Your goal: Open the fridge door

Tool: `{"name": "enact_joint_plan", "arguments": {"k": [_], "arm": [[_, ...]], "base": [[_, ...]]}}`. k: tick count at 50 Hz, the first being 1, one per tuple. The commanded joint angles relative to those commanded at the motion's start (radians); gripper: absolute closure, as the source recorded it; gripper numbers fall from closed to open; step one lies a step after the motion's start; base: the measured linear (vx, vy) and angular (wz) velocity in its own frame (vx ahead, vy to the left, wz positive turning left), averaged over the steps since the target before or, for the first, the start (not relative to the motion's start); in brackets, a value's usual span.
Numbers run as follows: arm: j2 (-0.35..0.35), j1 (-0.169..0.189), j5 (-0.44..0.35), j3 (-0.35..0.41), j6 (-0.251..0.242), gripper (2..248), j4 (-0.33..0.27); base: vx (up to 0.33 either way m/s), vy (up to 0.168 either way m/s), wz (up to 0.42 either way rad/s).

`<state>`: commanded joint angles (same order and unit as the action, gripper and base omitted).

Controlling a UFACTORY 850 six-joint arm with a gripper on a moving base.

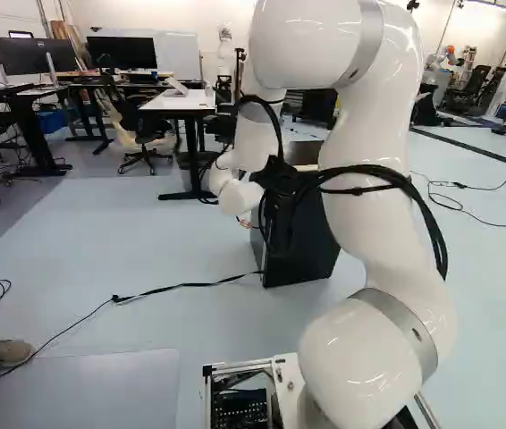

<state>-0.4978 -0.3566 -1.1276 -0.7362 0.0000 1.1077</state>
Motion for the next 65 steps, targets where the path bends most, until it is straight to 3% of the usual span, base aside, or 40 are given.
{"name": "enact_joint_plan", "arguments": {"k": [65], "arm": [[-0.054, 0.034, 0.0, -0.08, 0.0, 3, 0.0]], "base": [[0.0, 0.0, 0.0]]}}
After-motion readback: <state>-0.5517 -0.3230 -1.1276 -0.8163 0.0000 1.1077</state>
